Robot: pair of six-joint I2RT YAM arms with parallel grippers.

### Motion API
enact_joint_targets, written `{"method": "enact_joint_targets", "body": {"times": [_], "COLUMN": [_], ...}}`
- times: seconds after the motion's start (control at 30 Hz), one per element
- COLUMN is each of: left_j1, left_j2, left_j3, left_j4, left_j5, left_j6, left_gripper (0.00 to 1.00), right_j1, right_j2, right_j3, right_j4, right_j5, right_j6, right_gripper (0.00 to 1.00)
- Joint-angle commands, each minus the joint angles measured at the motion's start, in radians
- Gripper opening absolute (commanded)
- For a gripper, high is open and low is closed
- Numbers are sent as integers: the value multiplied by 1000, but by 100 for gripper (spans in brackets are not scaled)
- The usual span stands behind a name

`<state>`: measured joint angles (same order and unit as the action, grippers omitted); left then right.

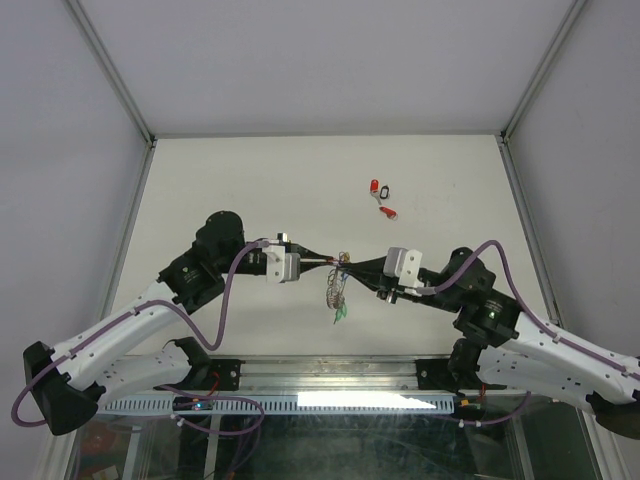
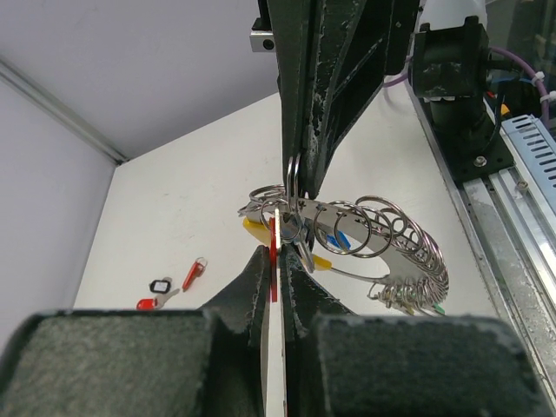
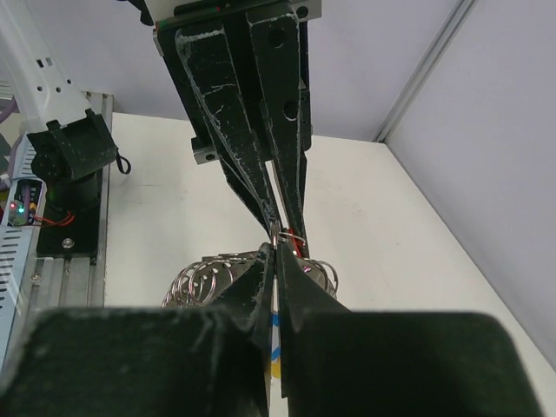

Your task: Put the keys on the keyring

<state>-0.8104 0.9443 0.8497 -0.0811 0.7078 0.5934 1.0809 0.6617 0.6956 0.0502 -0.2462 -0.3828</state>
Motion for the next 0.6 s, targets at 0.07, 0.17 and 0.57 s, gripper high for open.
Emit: {"method": "enact_joint_targets", "body": {"times": [0.07, 0.17, 0.57], "left_j1": [3, 3, 3], "left_j2": [-11, -7, -23], "left_j3": [6, 8, 21], "left_j4": [1, -17, -3], "left_j5": [-34, -33, -21], "left_j6": [47, 61, 56], "left_gripper": [0, 0, 0], "right_j1": [1, 1, 2], "right_j2": [-17, -19, 0], "right_j3": [-5, -12, -40], "right_j4": [255, 282, 312], "right_j5": [7, 15, 29], "right_j6": [99, 111, 128], "right_gripper": [0, 0, 0]}}
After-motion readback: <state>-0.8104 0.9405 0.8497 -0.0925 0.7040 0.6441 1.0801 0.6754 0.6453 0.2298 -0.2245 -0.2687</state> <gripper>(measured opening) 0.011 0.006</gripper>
